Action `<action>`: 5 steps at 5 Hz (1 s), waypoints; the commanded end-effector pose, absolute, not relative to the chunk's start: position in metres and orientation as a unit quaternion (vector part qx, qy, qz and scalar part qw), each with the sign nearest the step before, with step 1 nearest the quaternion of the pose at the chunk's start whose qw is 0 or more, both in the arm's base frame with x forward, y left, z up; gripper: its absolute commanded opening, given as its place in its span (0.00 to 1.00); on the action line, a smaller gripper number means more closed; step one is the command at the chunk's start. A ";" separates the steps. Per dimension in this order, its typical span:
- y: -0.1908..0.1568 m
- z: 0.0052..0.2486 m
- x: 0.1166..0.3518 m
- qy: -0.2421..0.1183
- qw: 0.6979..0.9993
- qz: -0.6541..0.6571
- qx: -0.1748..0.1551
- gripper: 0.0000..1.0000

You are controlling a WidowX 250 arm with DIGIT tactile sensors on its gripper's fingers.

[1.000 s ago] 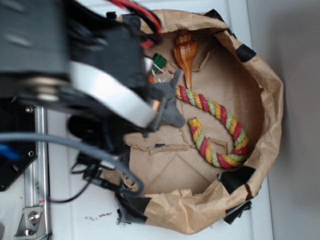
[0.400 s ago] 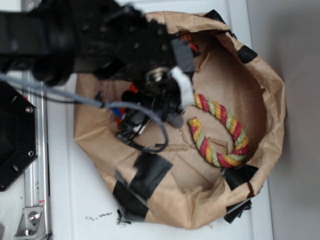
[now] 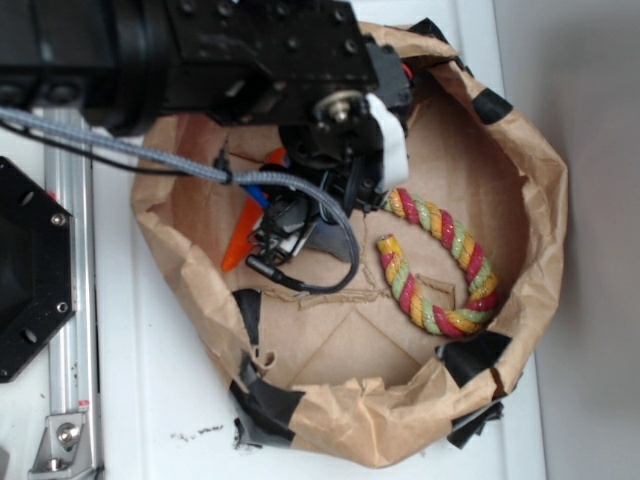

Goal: Grab the gray animal.

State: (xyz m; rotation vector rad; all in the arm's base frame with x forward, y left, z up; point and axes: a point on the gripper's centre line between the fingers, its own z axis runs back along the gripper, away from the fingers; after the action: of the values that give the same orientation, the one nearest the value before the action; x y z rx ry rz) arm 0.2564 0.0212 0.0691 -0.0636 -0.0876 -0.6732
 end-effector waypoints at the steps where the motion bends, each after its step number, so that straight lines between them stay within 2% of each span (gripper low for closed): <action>1: 0.019 0.105 0.248 -0.091 0.923 -0.374 -0.015 1.00; 2: 0.019 0.078 0.247 -0.061 0.919 -0.391 0.002 1.00; 4: 0.006 0.022 0.254 -0.021 0.912 -0.410 -0.001 1.00; 5: 0.004 0.019 0.261 -0.020 0.926 -0.376 0.010 0.00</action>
State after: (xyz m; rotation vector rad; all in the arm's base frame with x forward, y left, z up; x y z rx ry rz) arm 0.2583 0.0172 0.0205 0.0110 -0.0157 -0.7441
